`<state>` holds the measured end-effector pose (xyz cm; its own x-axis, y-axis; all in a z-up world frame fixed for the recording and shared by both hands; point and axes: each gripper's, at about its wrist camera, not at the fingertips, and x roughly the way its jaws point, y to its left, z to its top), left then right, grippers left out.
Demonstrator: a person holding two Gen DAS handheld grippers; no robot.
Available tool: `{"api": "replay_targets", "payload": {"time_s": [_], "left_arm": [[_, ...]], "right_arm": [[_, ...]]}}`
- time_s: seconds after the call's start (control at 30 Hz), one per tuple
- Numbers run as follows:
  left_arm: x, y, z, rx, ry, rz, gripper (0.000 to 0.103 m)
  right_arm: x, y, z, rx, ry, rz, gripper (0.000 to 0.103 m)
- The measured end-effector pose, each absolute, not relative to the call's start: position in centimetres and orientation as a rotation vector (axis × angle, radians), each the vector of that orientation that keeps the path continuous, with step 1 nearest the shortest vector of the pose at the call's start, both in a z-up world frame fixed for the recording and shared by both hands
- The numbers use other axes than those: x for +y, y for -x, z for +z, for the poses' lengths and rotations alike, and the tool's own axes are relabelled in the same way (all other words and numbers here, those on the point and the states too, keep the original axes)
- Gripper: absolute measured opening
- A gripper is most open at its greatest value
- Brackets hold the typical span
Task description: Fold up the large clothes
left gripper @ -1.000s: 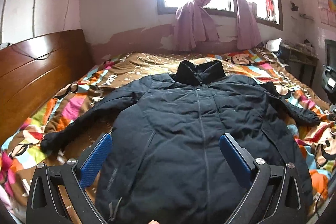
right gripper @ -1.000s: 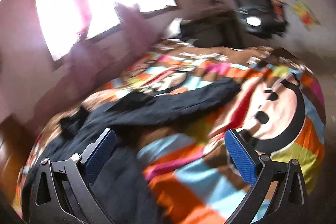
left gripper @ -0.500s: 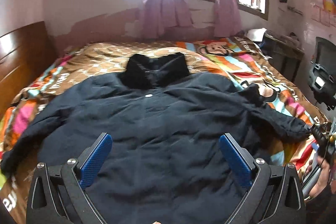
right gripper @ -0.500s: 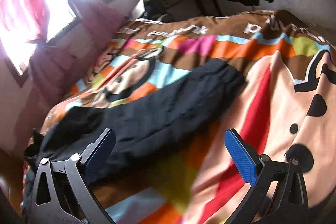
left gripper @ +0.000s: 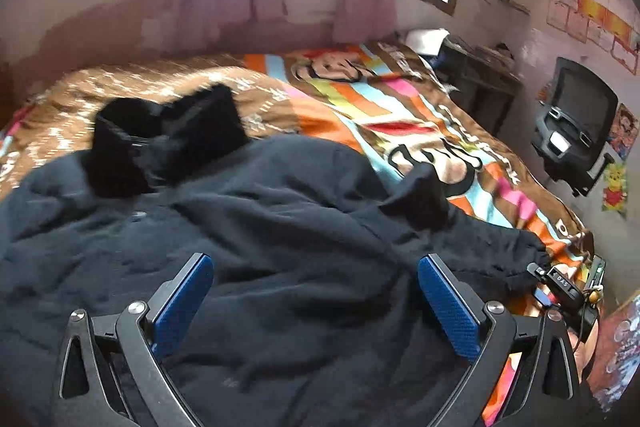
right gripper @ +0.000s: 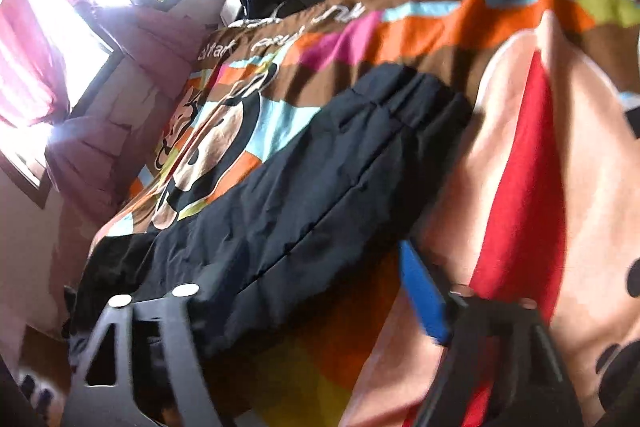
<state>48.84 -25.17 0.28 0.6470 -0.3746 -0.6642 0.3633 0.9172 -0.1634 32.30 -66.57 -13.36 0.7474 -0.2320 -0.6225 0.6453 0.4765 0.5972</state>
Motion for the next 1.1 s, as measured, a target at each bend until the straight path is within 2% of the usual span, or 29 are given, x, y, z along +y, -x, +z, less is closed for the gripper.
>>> {"api": "replay_targets", "payload": {"time_s": [0.07,0.13,0.2,0.3,0.47,0.57,0.77,0.93,1.1], "left_arm": [[-26.6,-49.8,-0.5,0.779,0.011,-0.422,0.103],[-28.1,-51.0,-2.1,0.829,-0.012,-0.417,0.103],[-29.7,-52.2,-4.8,0.948,-0.081,-0.403,0.103],[-30.3,-51.8,-6.5,0.976,-0.172,-0.391,0.103],[-28.3,-50.2,-5.3,0.984,-0.172,-0.393,0.102],[-25.2,-47.6,-2.6,0.881,-0.115,-0.394,0.101],[-17.7,-41.0,1.2,0.811,-0.018,-0.358,0.101],[-11.3,-36.7,4.5,0.76,0.046,-0.34,0.101],[-5.4,-33.8,4.8,0.729,0.174,-0.339,0.101]], "right_arm": [[-66.8,-32.1,-13.6,0.477,-0.951,-0.552,0.037],[-67.2,-31.8,-13.8,0.438,-0.992,-0.522,0.032],[-67.6,-31.8,-13.8,0.414,-1.01,-0.5,0.018],[-67.6,-31.6,-12.6,0.355,-0.99,-0.457,0.006],[-65.7,-31.1,-7.9,0.226,-0.828,-0.406,0.004],[-62.4,-31.5,-3.4,0.165,-0.655,-0.383,0.004],[-49.8,-33.0,3.9,0.112,-0.263,-0.166,0.004],[-38.2,-33.5,4.8,0.188,0.02,0.125,0.003],[-25.4,-32.0,0.8,0.319,0.313,0.403,0.003]]}}
